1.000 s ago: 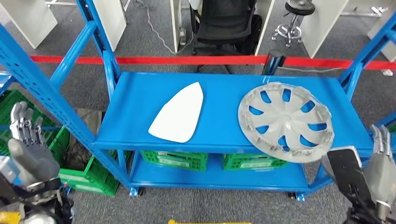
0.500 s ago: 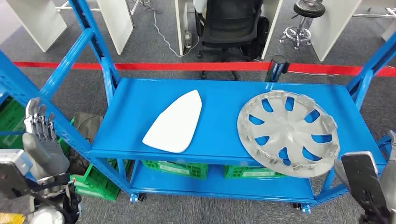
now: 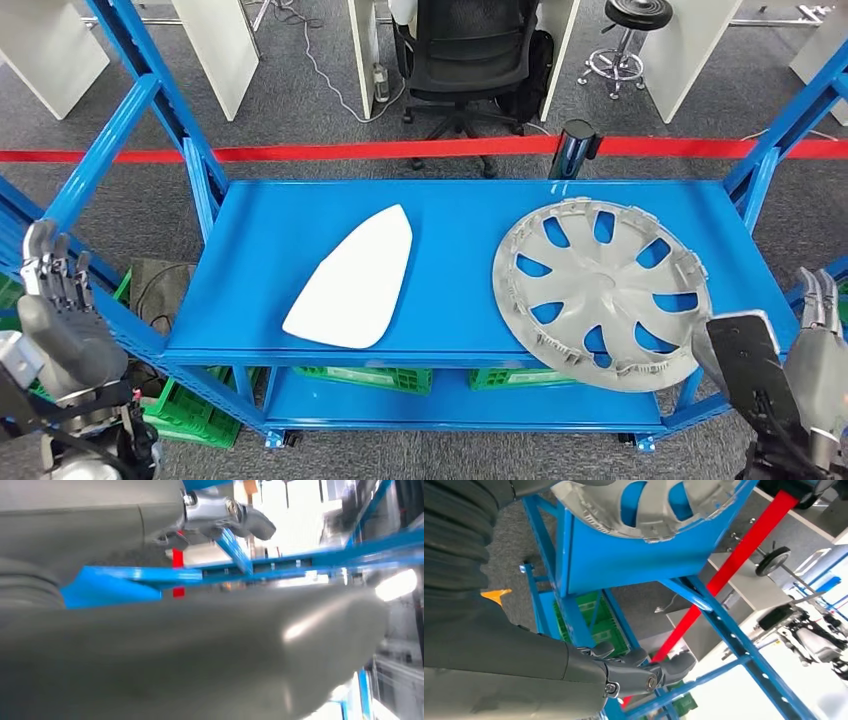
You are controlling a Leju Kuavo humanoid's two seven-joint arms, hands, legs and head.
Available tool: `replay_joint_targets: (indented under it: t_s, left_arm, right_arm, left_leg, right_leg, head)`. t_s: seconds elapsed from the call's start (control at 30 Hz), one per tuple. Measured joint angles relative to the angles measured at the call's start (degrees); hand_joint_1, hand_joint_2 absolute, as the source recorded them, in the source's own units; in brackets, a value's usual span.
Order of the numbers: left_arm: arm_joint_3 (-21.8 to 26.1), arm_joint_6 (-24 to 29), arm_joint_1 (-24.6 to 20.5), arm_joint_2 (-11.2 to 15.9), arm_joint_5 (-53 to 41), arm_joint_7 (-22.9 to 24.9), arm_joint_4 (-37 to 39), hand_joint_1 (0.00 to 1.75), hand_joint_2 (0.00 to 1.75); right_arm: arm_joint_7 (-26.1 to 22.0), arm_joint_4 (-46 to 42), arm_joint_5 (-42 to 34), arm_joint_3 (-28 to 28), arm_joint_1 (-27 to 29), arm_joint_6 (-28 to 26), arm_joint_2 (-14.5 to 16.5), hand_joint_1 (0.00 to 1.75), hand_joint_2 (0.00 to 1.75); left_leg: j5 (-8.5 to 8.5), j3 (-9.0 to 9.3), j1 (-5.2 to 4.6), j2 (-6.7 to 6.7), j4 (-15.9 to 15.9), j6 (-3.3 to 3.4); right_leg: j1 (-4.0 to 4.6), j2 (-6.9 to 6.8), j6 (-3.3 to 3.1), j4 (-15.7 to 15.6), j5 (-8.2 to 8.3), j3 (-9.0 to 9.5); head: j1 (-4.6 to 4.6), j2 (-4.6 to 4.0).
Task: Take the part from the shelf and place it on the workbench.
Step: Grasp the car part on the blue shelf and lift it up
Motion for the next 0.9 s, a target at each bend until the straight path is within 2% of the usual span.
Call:
replay_joint_targets:
  t_s: [0.03, 0.13, 0.33, 0.43, 0.63, 0.9]
  left_arm:
    - [-0.02, -0.01, -0.05, -0.01, -0.01, 0.01, 0.01, 0.00, 0.00]
    - [-0.04, -0.03, -0.09, -0.01, -0.01, 0.01, 0.03, 0.00, 0.00]
    - [-0.04, -0.95, -0.10, -0.01, 0.71, -0.07, 0.06, 0.00, 0.00]
    - [-0.05, -3.62, -0.39, 0.01, 2.57, -0.15, 0.15, 0.00, 0.00]
    - [-1.35, -12.48, -3.47, -0.14, 6.39, -0.58, 0.80, 0.00, 0.00]
    - [-3.20, -13.75, -5.29, -0.68, 6.16, -0.37, 1.37, 0.00, 0.00]
  right_arm:
    - [-0.04, 0.01, -0.11, -0.02, -0.04, 0.04, -0.02, 0.00, 1.75]
    - [-0.28, 0.01, -1.30, 0.05, -0.18, 0.66, -0.04, 0.00, 1.75]
    - [-0.49, 0.01, -5.15, 0.98, -1.35, 3.94, -0.25, 0.00, 1.75]
    - [-0.07, 0.05, -6.19, 1.69, -2.37, 5.85, -0.49, 0.00, 1.75]
    - [-0.82, 1.40, -7.96, 4.11, -5.40, 7.81, -0.58, 0.00, 1.75]
    - [-1.09, 2.98, -8.06, 6.33, -6.99, 8.00, -0.58, 0.00, 1.75]
  left_leg:
    - [0.06, -0.03, 0.06, -0.02, -0.05, -0.38]
    - [-0.06, -0.04, 0.04, -0.02, -0.05, -0.09]
    - [-0.13, -0.03, 0.04, -0.01, -0.05, 0.22]
    - [-0.09, 0.03, 0.04, -0.01, -0.05, 0.35]
    - [0.12, 0.00, 0.05, -0.01, -0.06, 0.56]
    - [0.23, -0.01, 0.15, 0.01, -0.09, 0.53]
  right_leg:
    - [0.05, -0.03, -0.16, -0.03, 0.02, 0.03]
    - [0.05, -0.04, -0.10, -0.46, 0.01, 0.21]
    - [0.04, -0.05, 0.42, -0.94, 0.12, 0.20]
    - [0.04, -0.05, 0.55, -0.99, 0.20, 0.10]
    - [0.06, -0.06, 0.79, -1.01, 0.40, 0.27]
    - [0.17, -0.05, 0.76, -0.99, 0.48, 0.38]
  head:
    - [0.10, 0.00]
    - [0.39, 0.00]
    - [0.78, 0.00]
    - [0.88, 0.00]
    - [0.93, 0.00]
    - [0.97, 0.00]
